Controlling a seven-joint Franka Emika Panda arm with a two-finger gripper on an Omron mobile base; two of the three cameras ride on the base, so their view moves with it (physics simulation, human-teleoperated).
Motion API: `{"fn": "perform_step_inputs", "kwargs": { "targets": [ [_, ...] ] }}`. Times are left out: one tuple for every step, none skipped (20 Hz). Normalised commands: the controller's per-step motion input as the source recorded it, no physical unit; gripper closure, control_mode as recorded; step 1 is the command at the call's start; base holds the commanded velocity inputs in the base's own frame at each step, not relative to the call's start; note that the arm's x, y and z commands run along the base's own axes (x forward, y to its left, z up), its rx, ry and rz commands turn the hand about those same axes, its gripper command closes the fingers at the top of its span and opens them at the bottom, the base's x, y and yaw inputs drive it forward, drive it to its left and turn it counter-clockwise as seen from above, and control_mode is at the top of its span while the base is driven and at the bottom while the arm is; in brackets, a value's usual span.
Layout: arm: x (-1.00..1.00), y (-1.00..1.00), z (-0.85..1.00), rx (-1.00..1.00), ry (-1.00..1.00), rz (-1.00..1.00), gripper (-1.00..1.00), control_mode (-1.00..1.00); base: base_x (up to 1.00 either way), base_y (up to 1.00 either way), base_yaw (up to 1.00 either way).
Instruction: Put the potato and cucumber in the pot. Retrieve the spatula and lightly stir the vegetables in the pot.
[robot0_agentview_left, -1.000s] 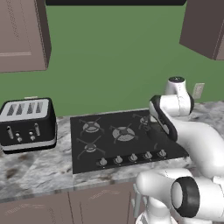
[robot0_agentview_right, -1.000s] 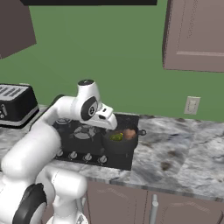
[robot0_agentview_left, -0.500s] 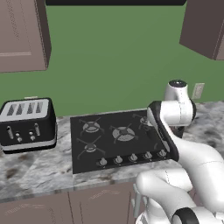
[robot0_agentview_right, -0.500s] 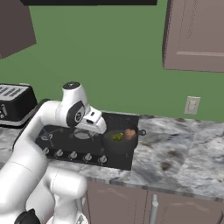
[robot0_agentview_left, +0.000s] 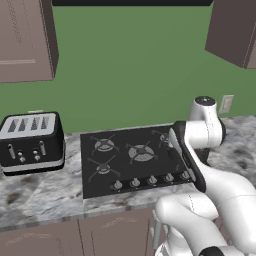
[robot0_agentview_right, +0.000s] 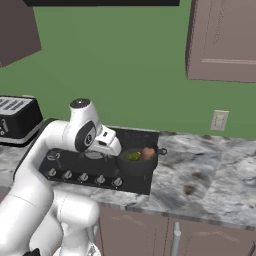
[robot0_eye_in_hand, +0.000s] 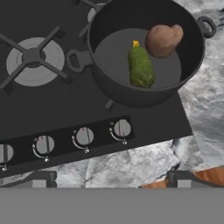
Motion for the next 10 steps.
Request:
{"fn": "perform_step_inputs", "kwargs": {
  "targets": [
    [0.00, 0.00, 0.00, 0.00, 0.00, 0.00, -1.00, -1.00, 0.00, 0.00, 0.00],
    [0.00, 0.00, 0.00, 0.00, 0.00, 0.00, -1.00, -1.00, 0.00, 0.00, 0.00],
    [-0.18, 0.12, 0.00, 0.09, 0.00, 0.00, -1.00, -1.00, 0.00, 0.00, 0.00],
    [0.00, 0.00, 0.00, 0.00, 0.00, 0.00, -1.00, 1.00, -0.43, 0.16, 0.00],
    [0.00, 0.00, 0.00, 0.00, 0.00, 0.00, -1.00, 1.00, -0.52, 0.34, 0.00],
    [0.00, 0.00, 0.00, 0.00, 0.00, 0.00, -1.00, 1.00, -0.59, 0.47, 0.00],
    [0.00, 0.00, 0.00, 0.00, 0.00, 0.00, -1.00, 1.00, -0.54, 0.61, 0.00],
    [0.00, 0.00, 0.00, 0.00, 0.00, 0.00, -1.00, 1.00, -0.52, 0.71, 0.00],
    [0.00, 0.00, 0.00, 0.00, 0.00, 0.00, -1.00, 1.00, -0.51, 0.74, 0.00],
    [0.00, 0.00, 0.00, 0.00, 0.00, 0.00, -1.00, 1.00, -0.52, 0.77, 0.02]
  ]
}}
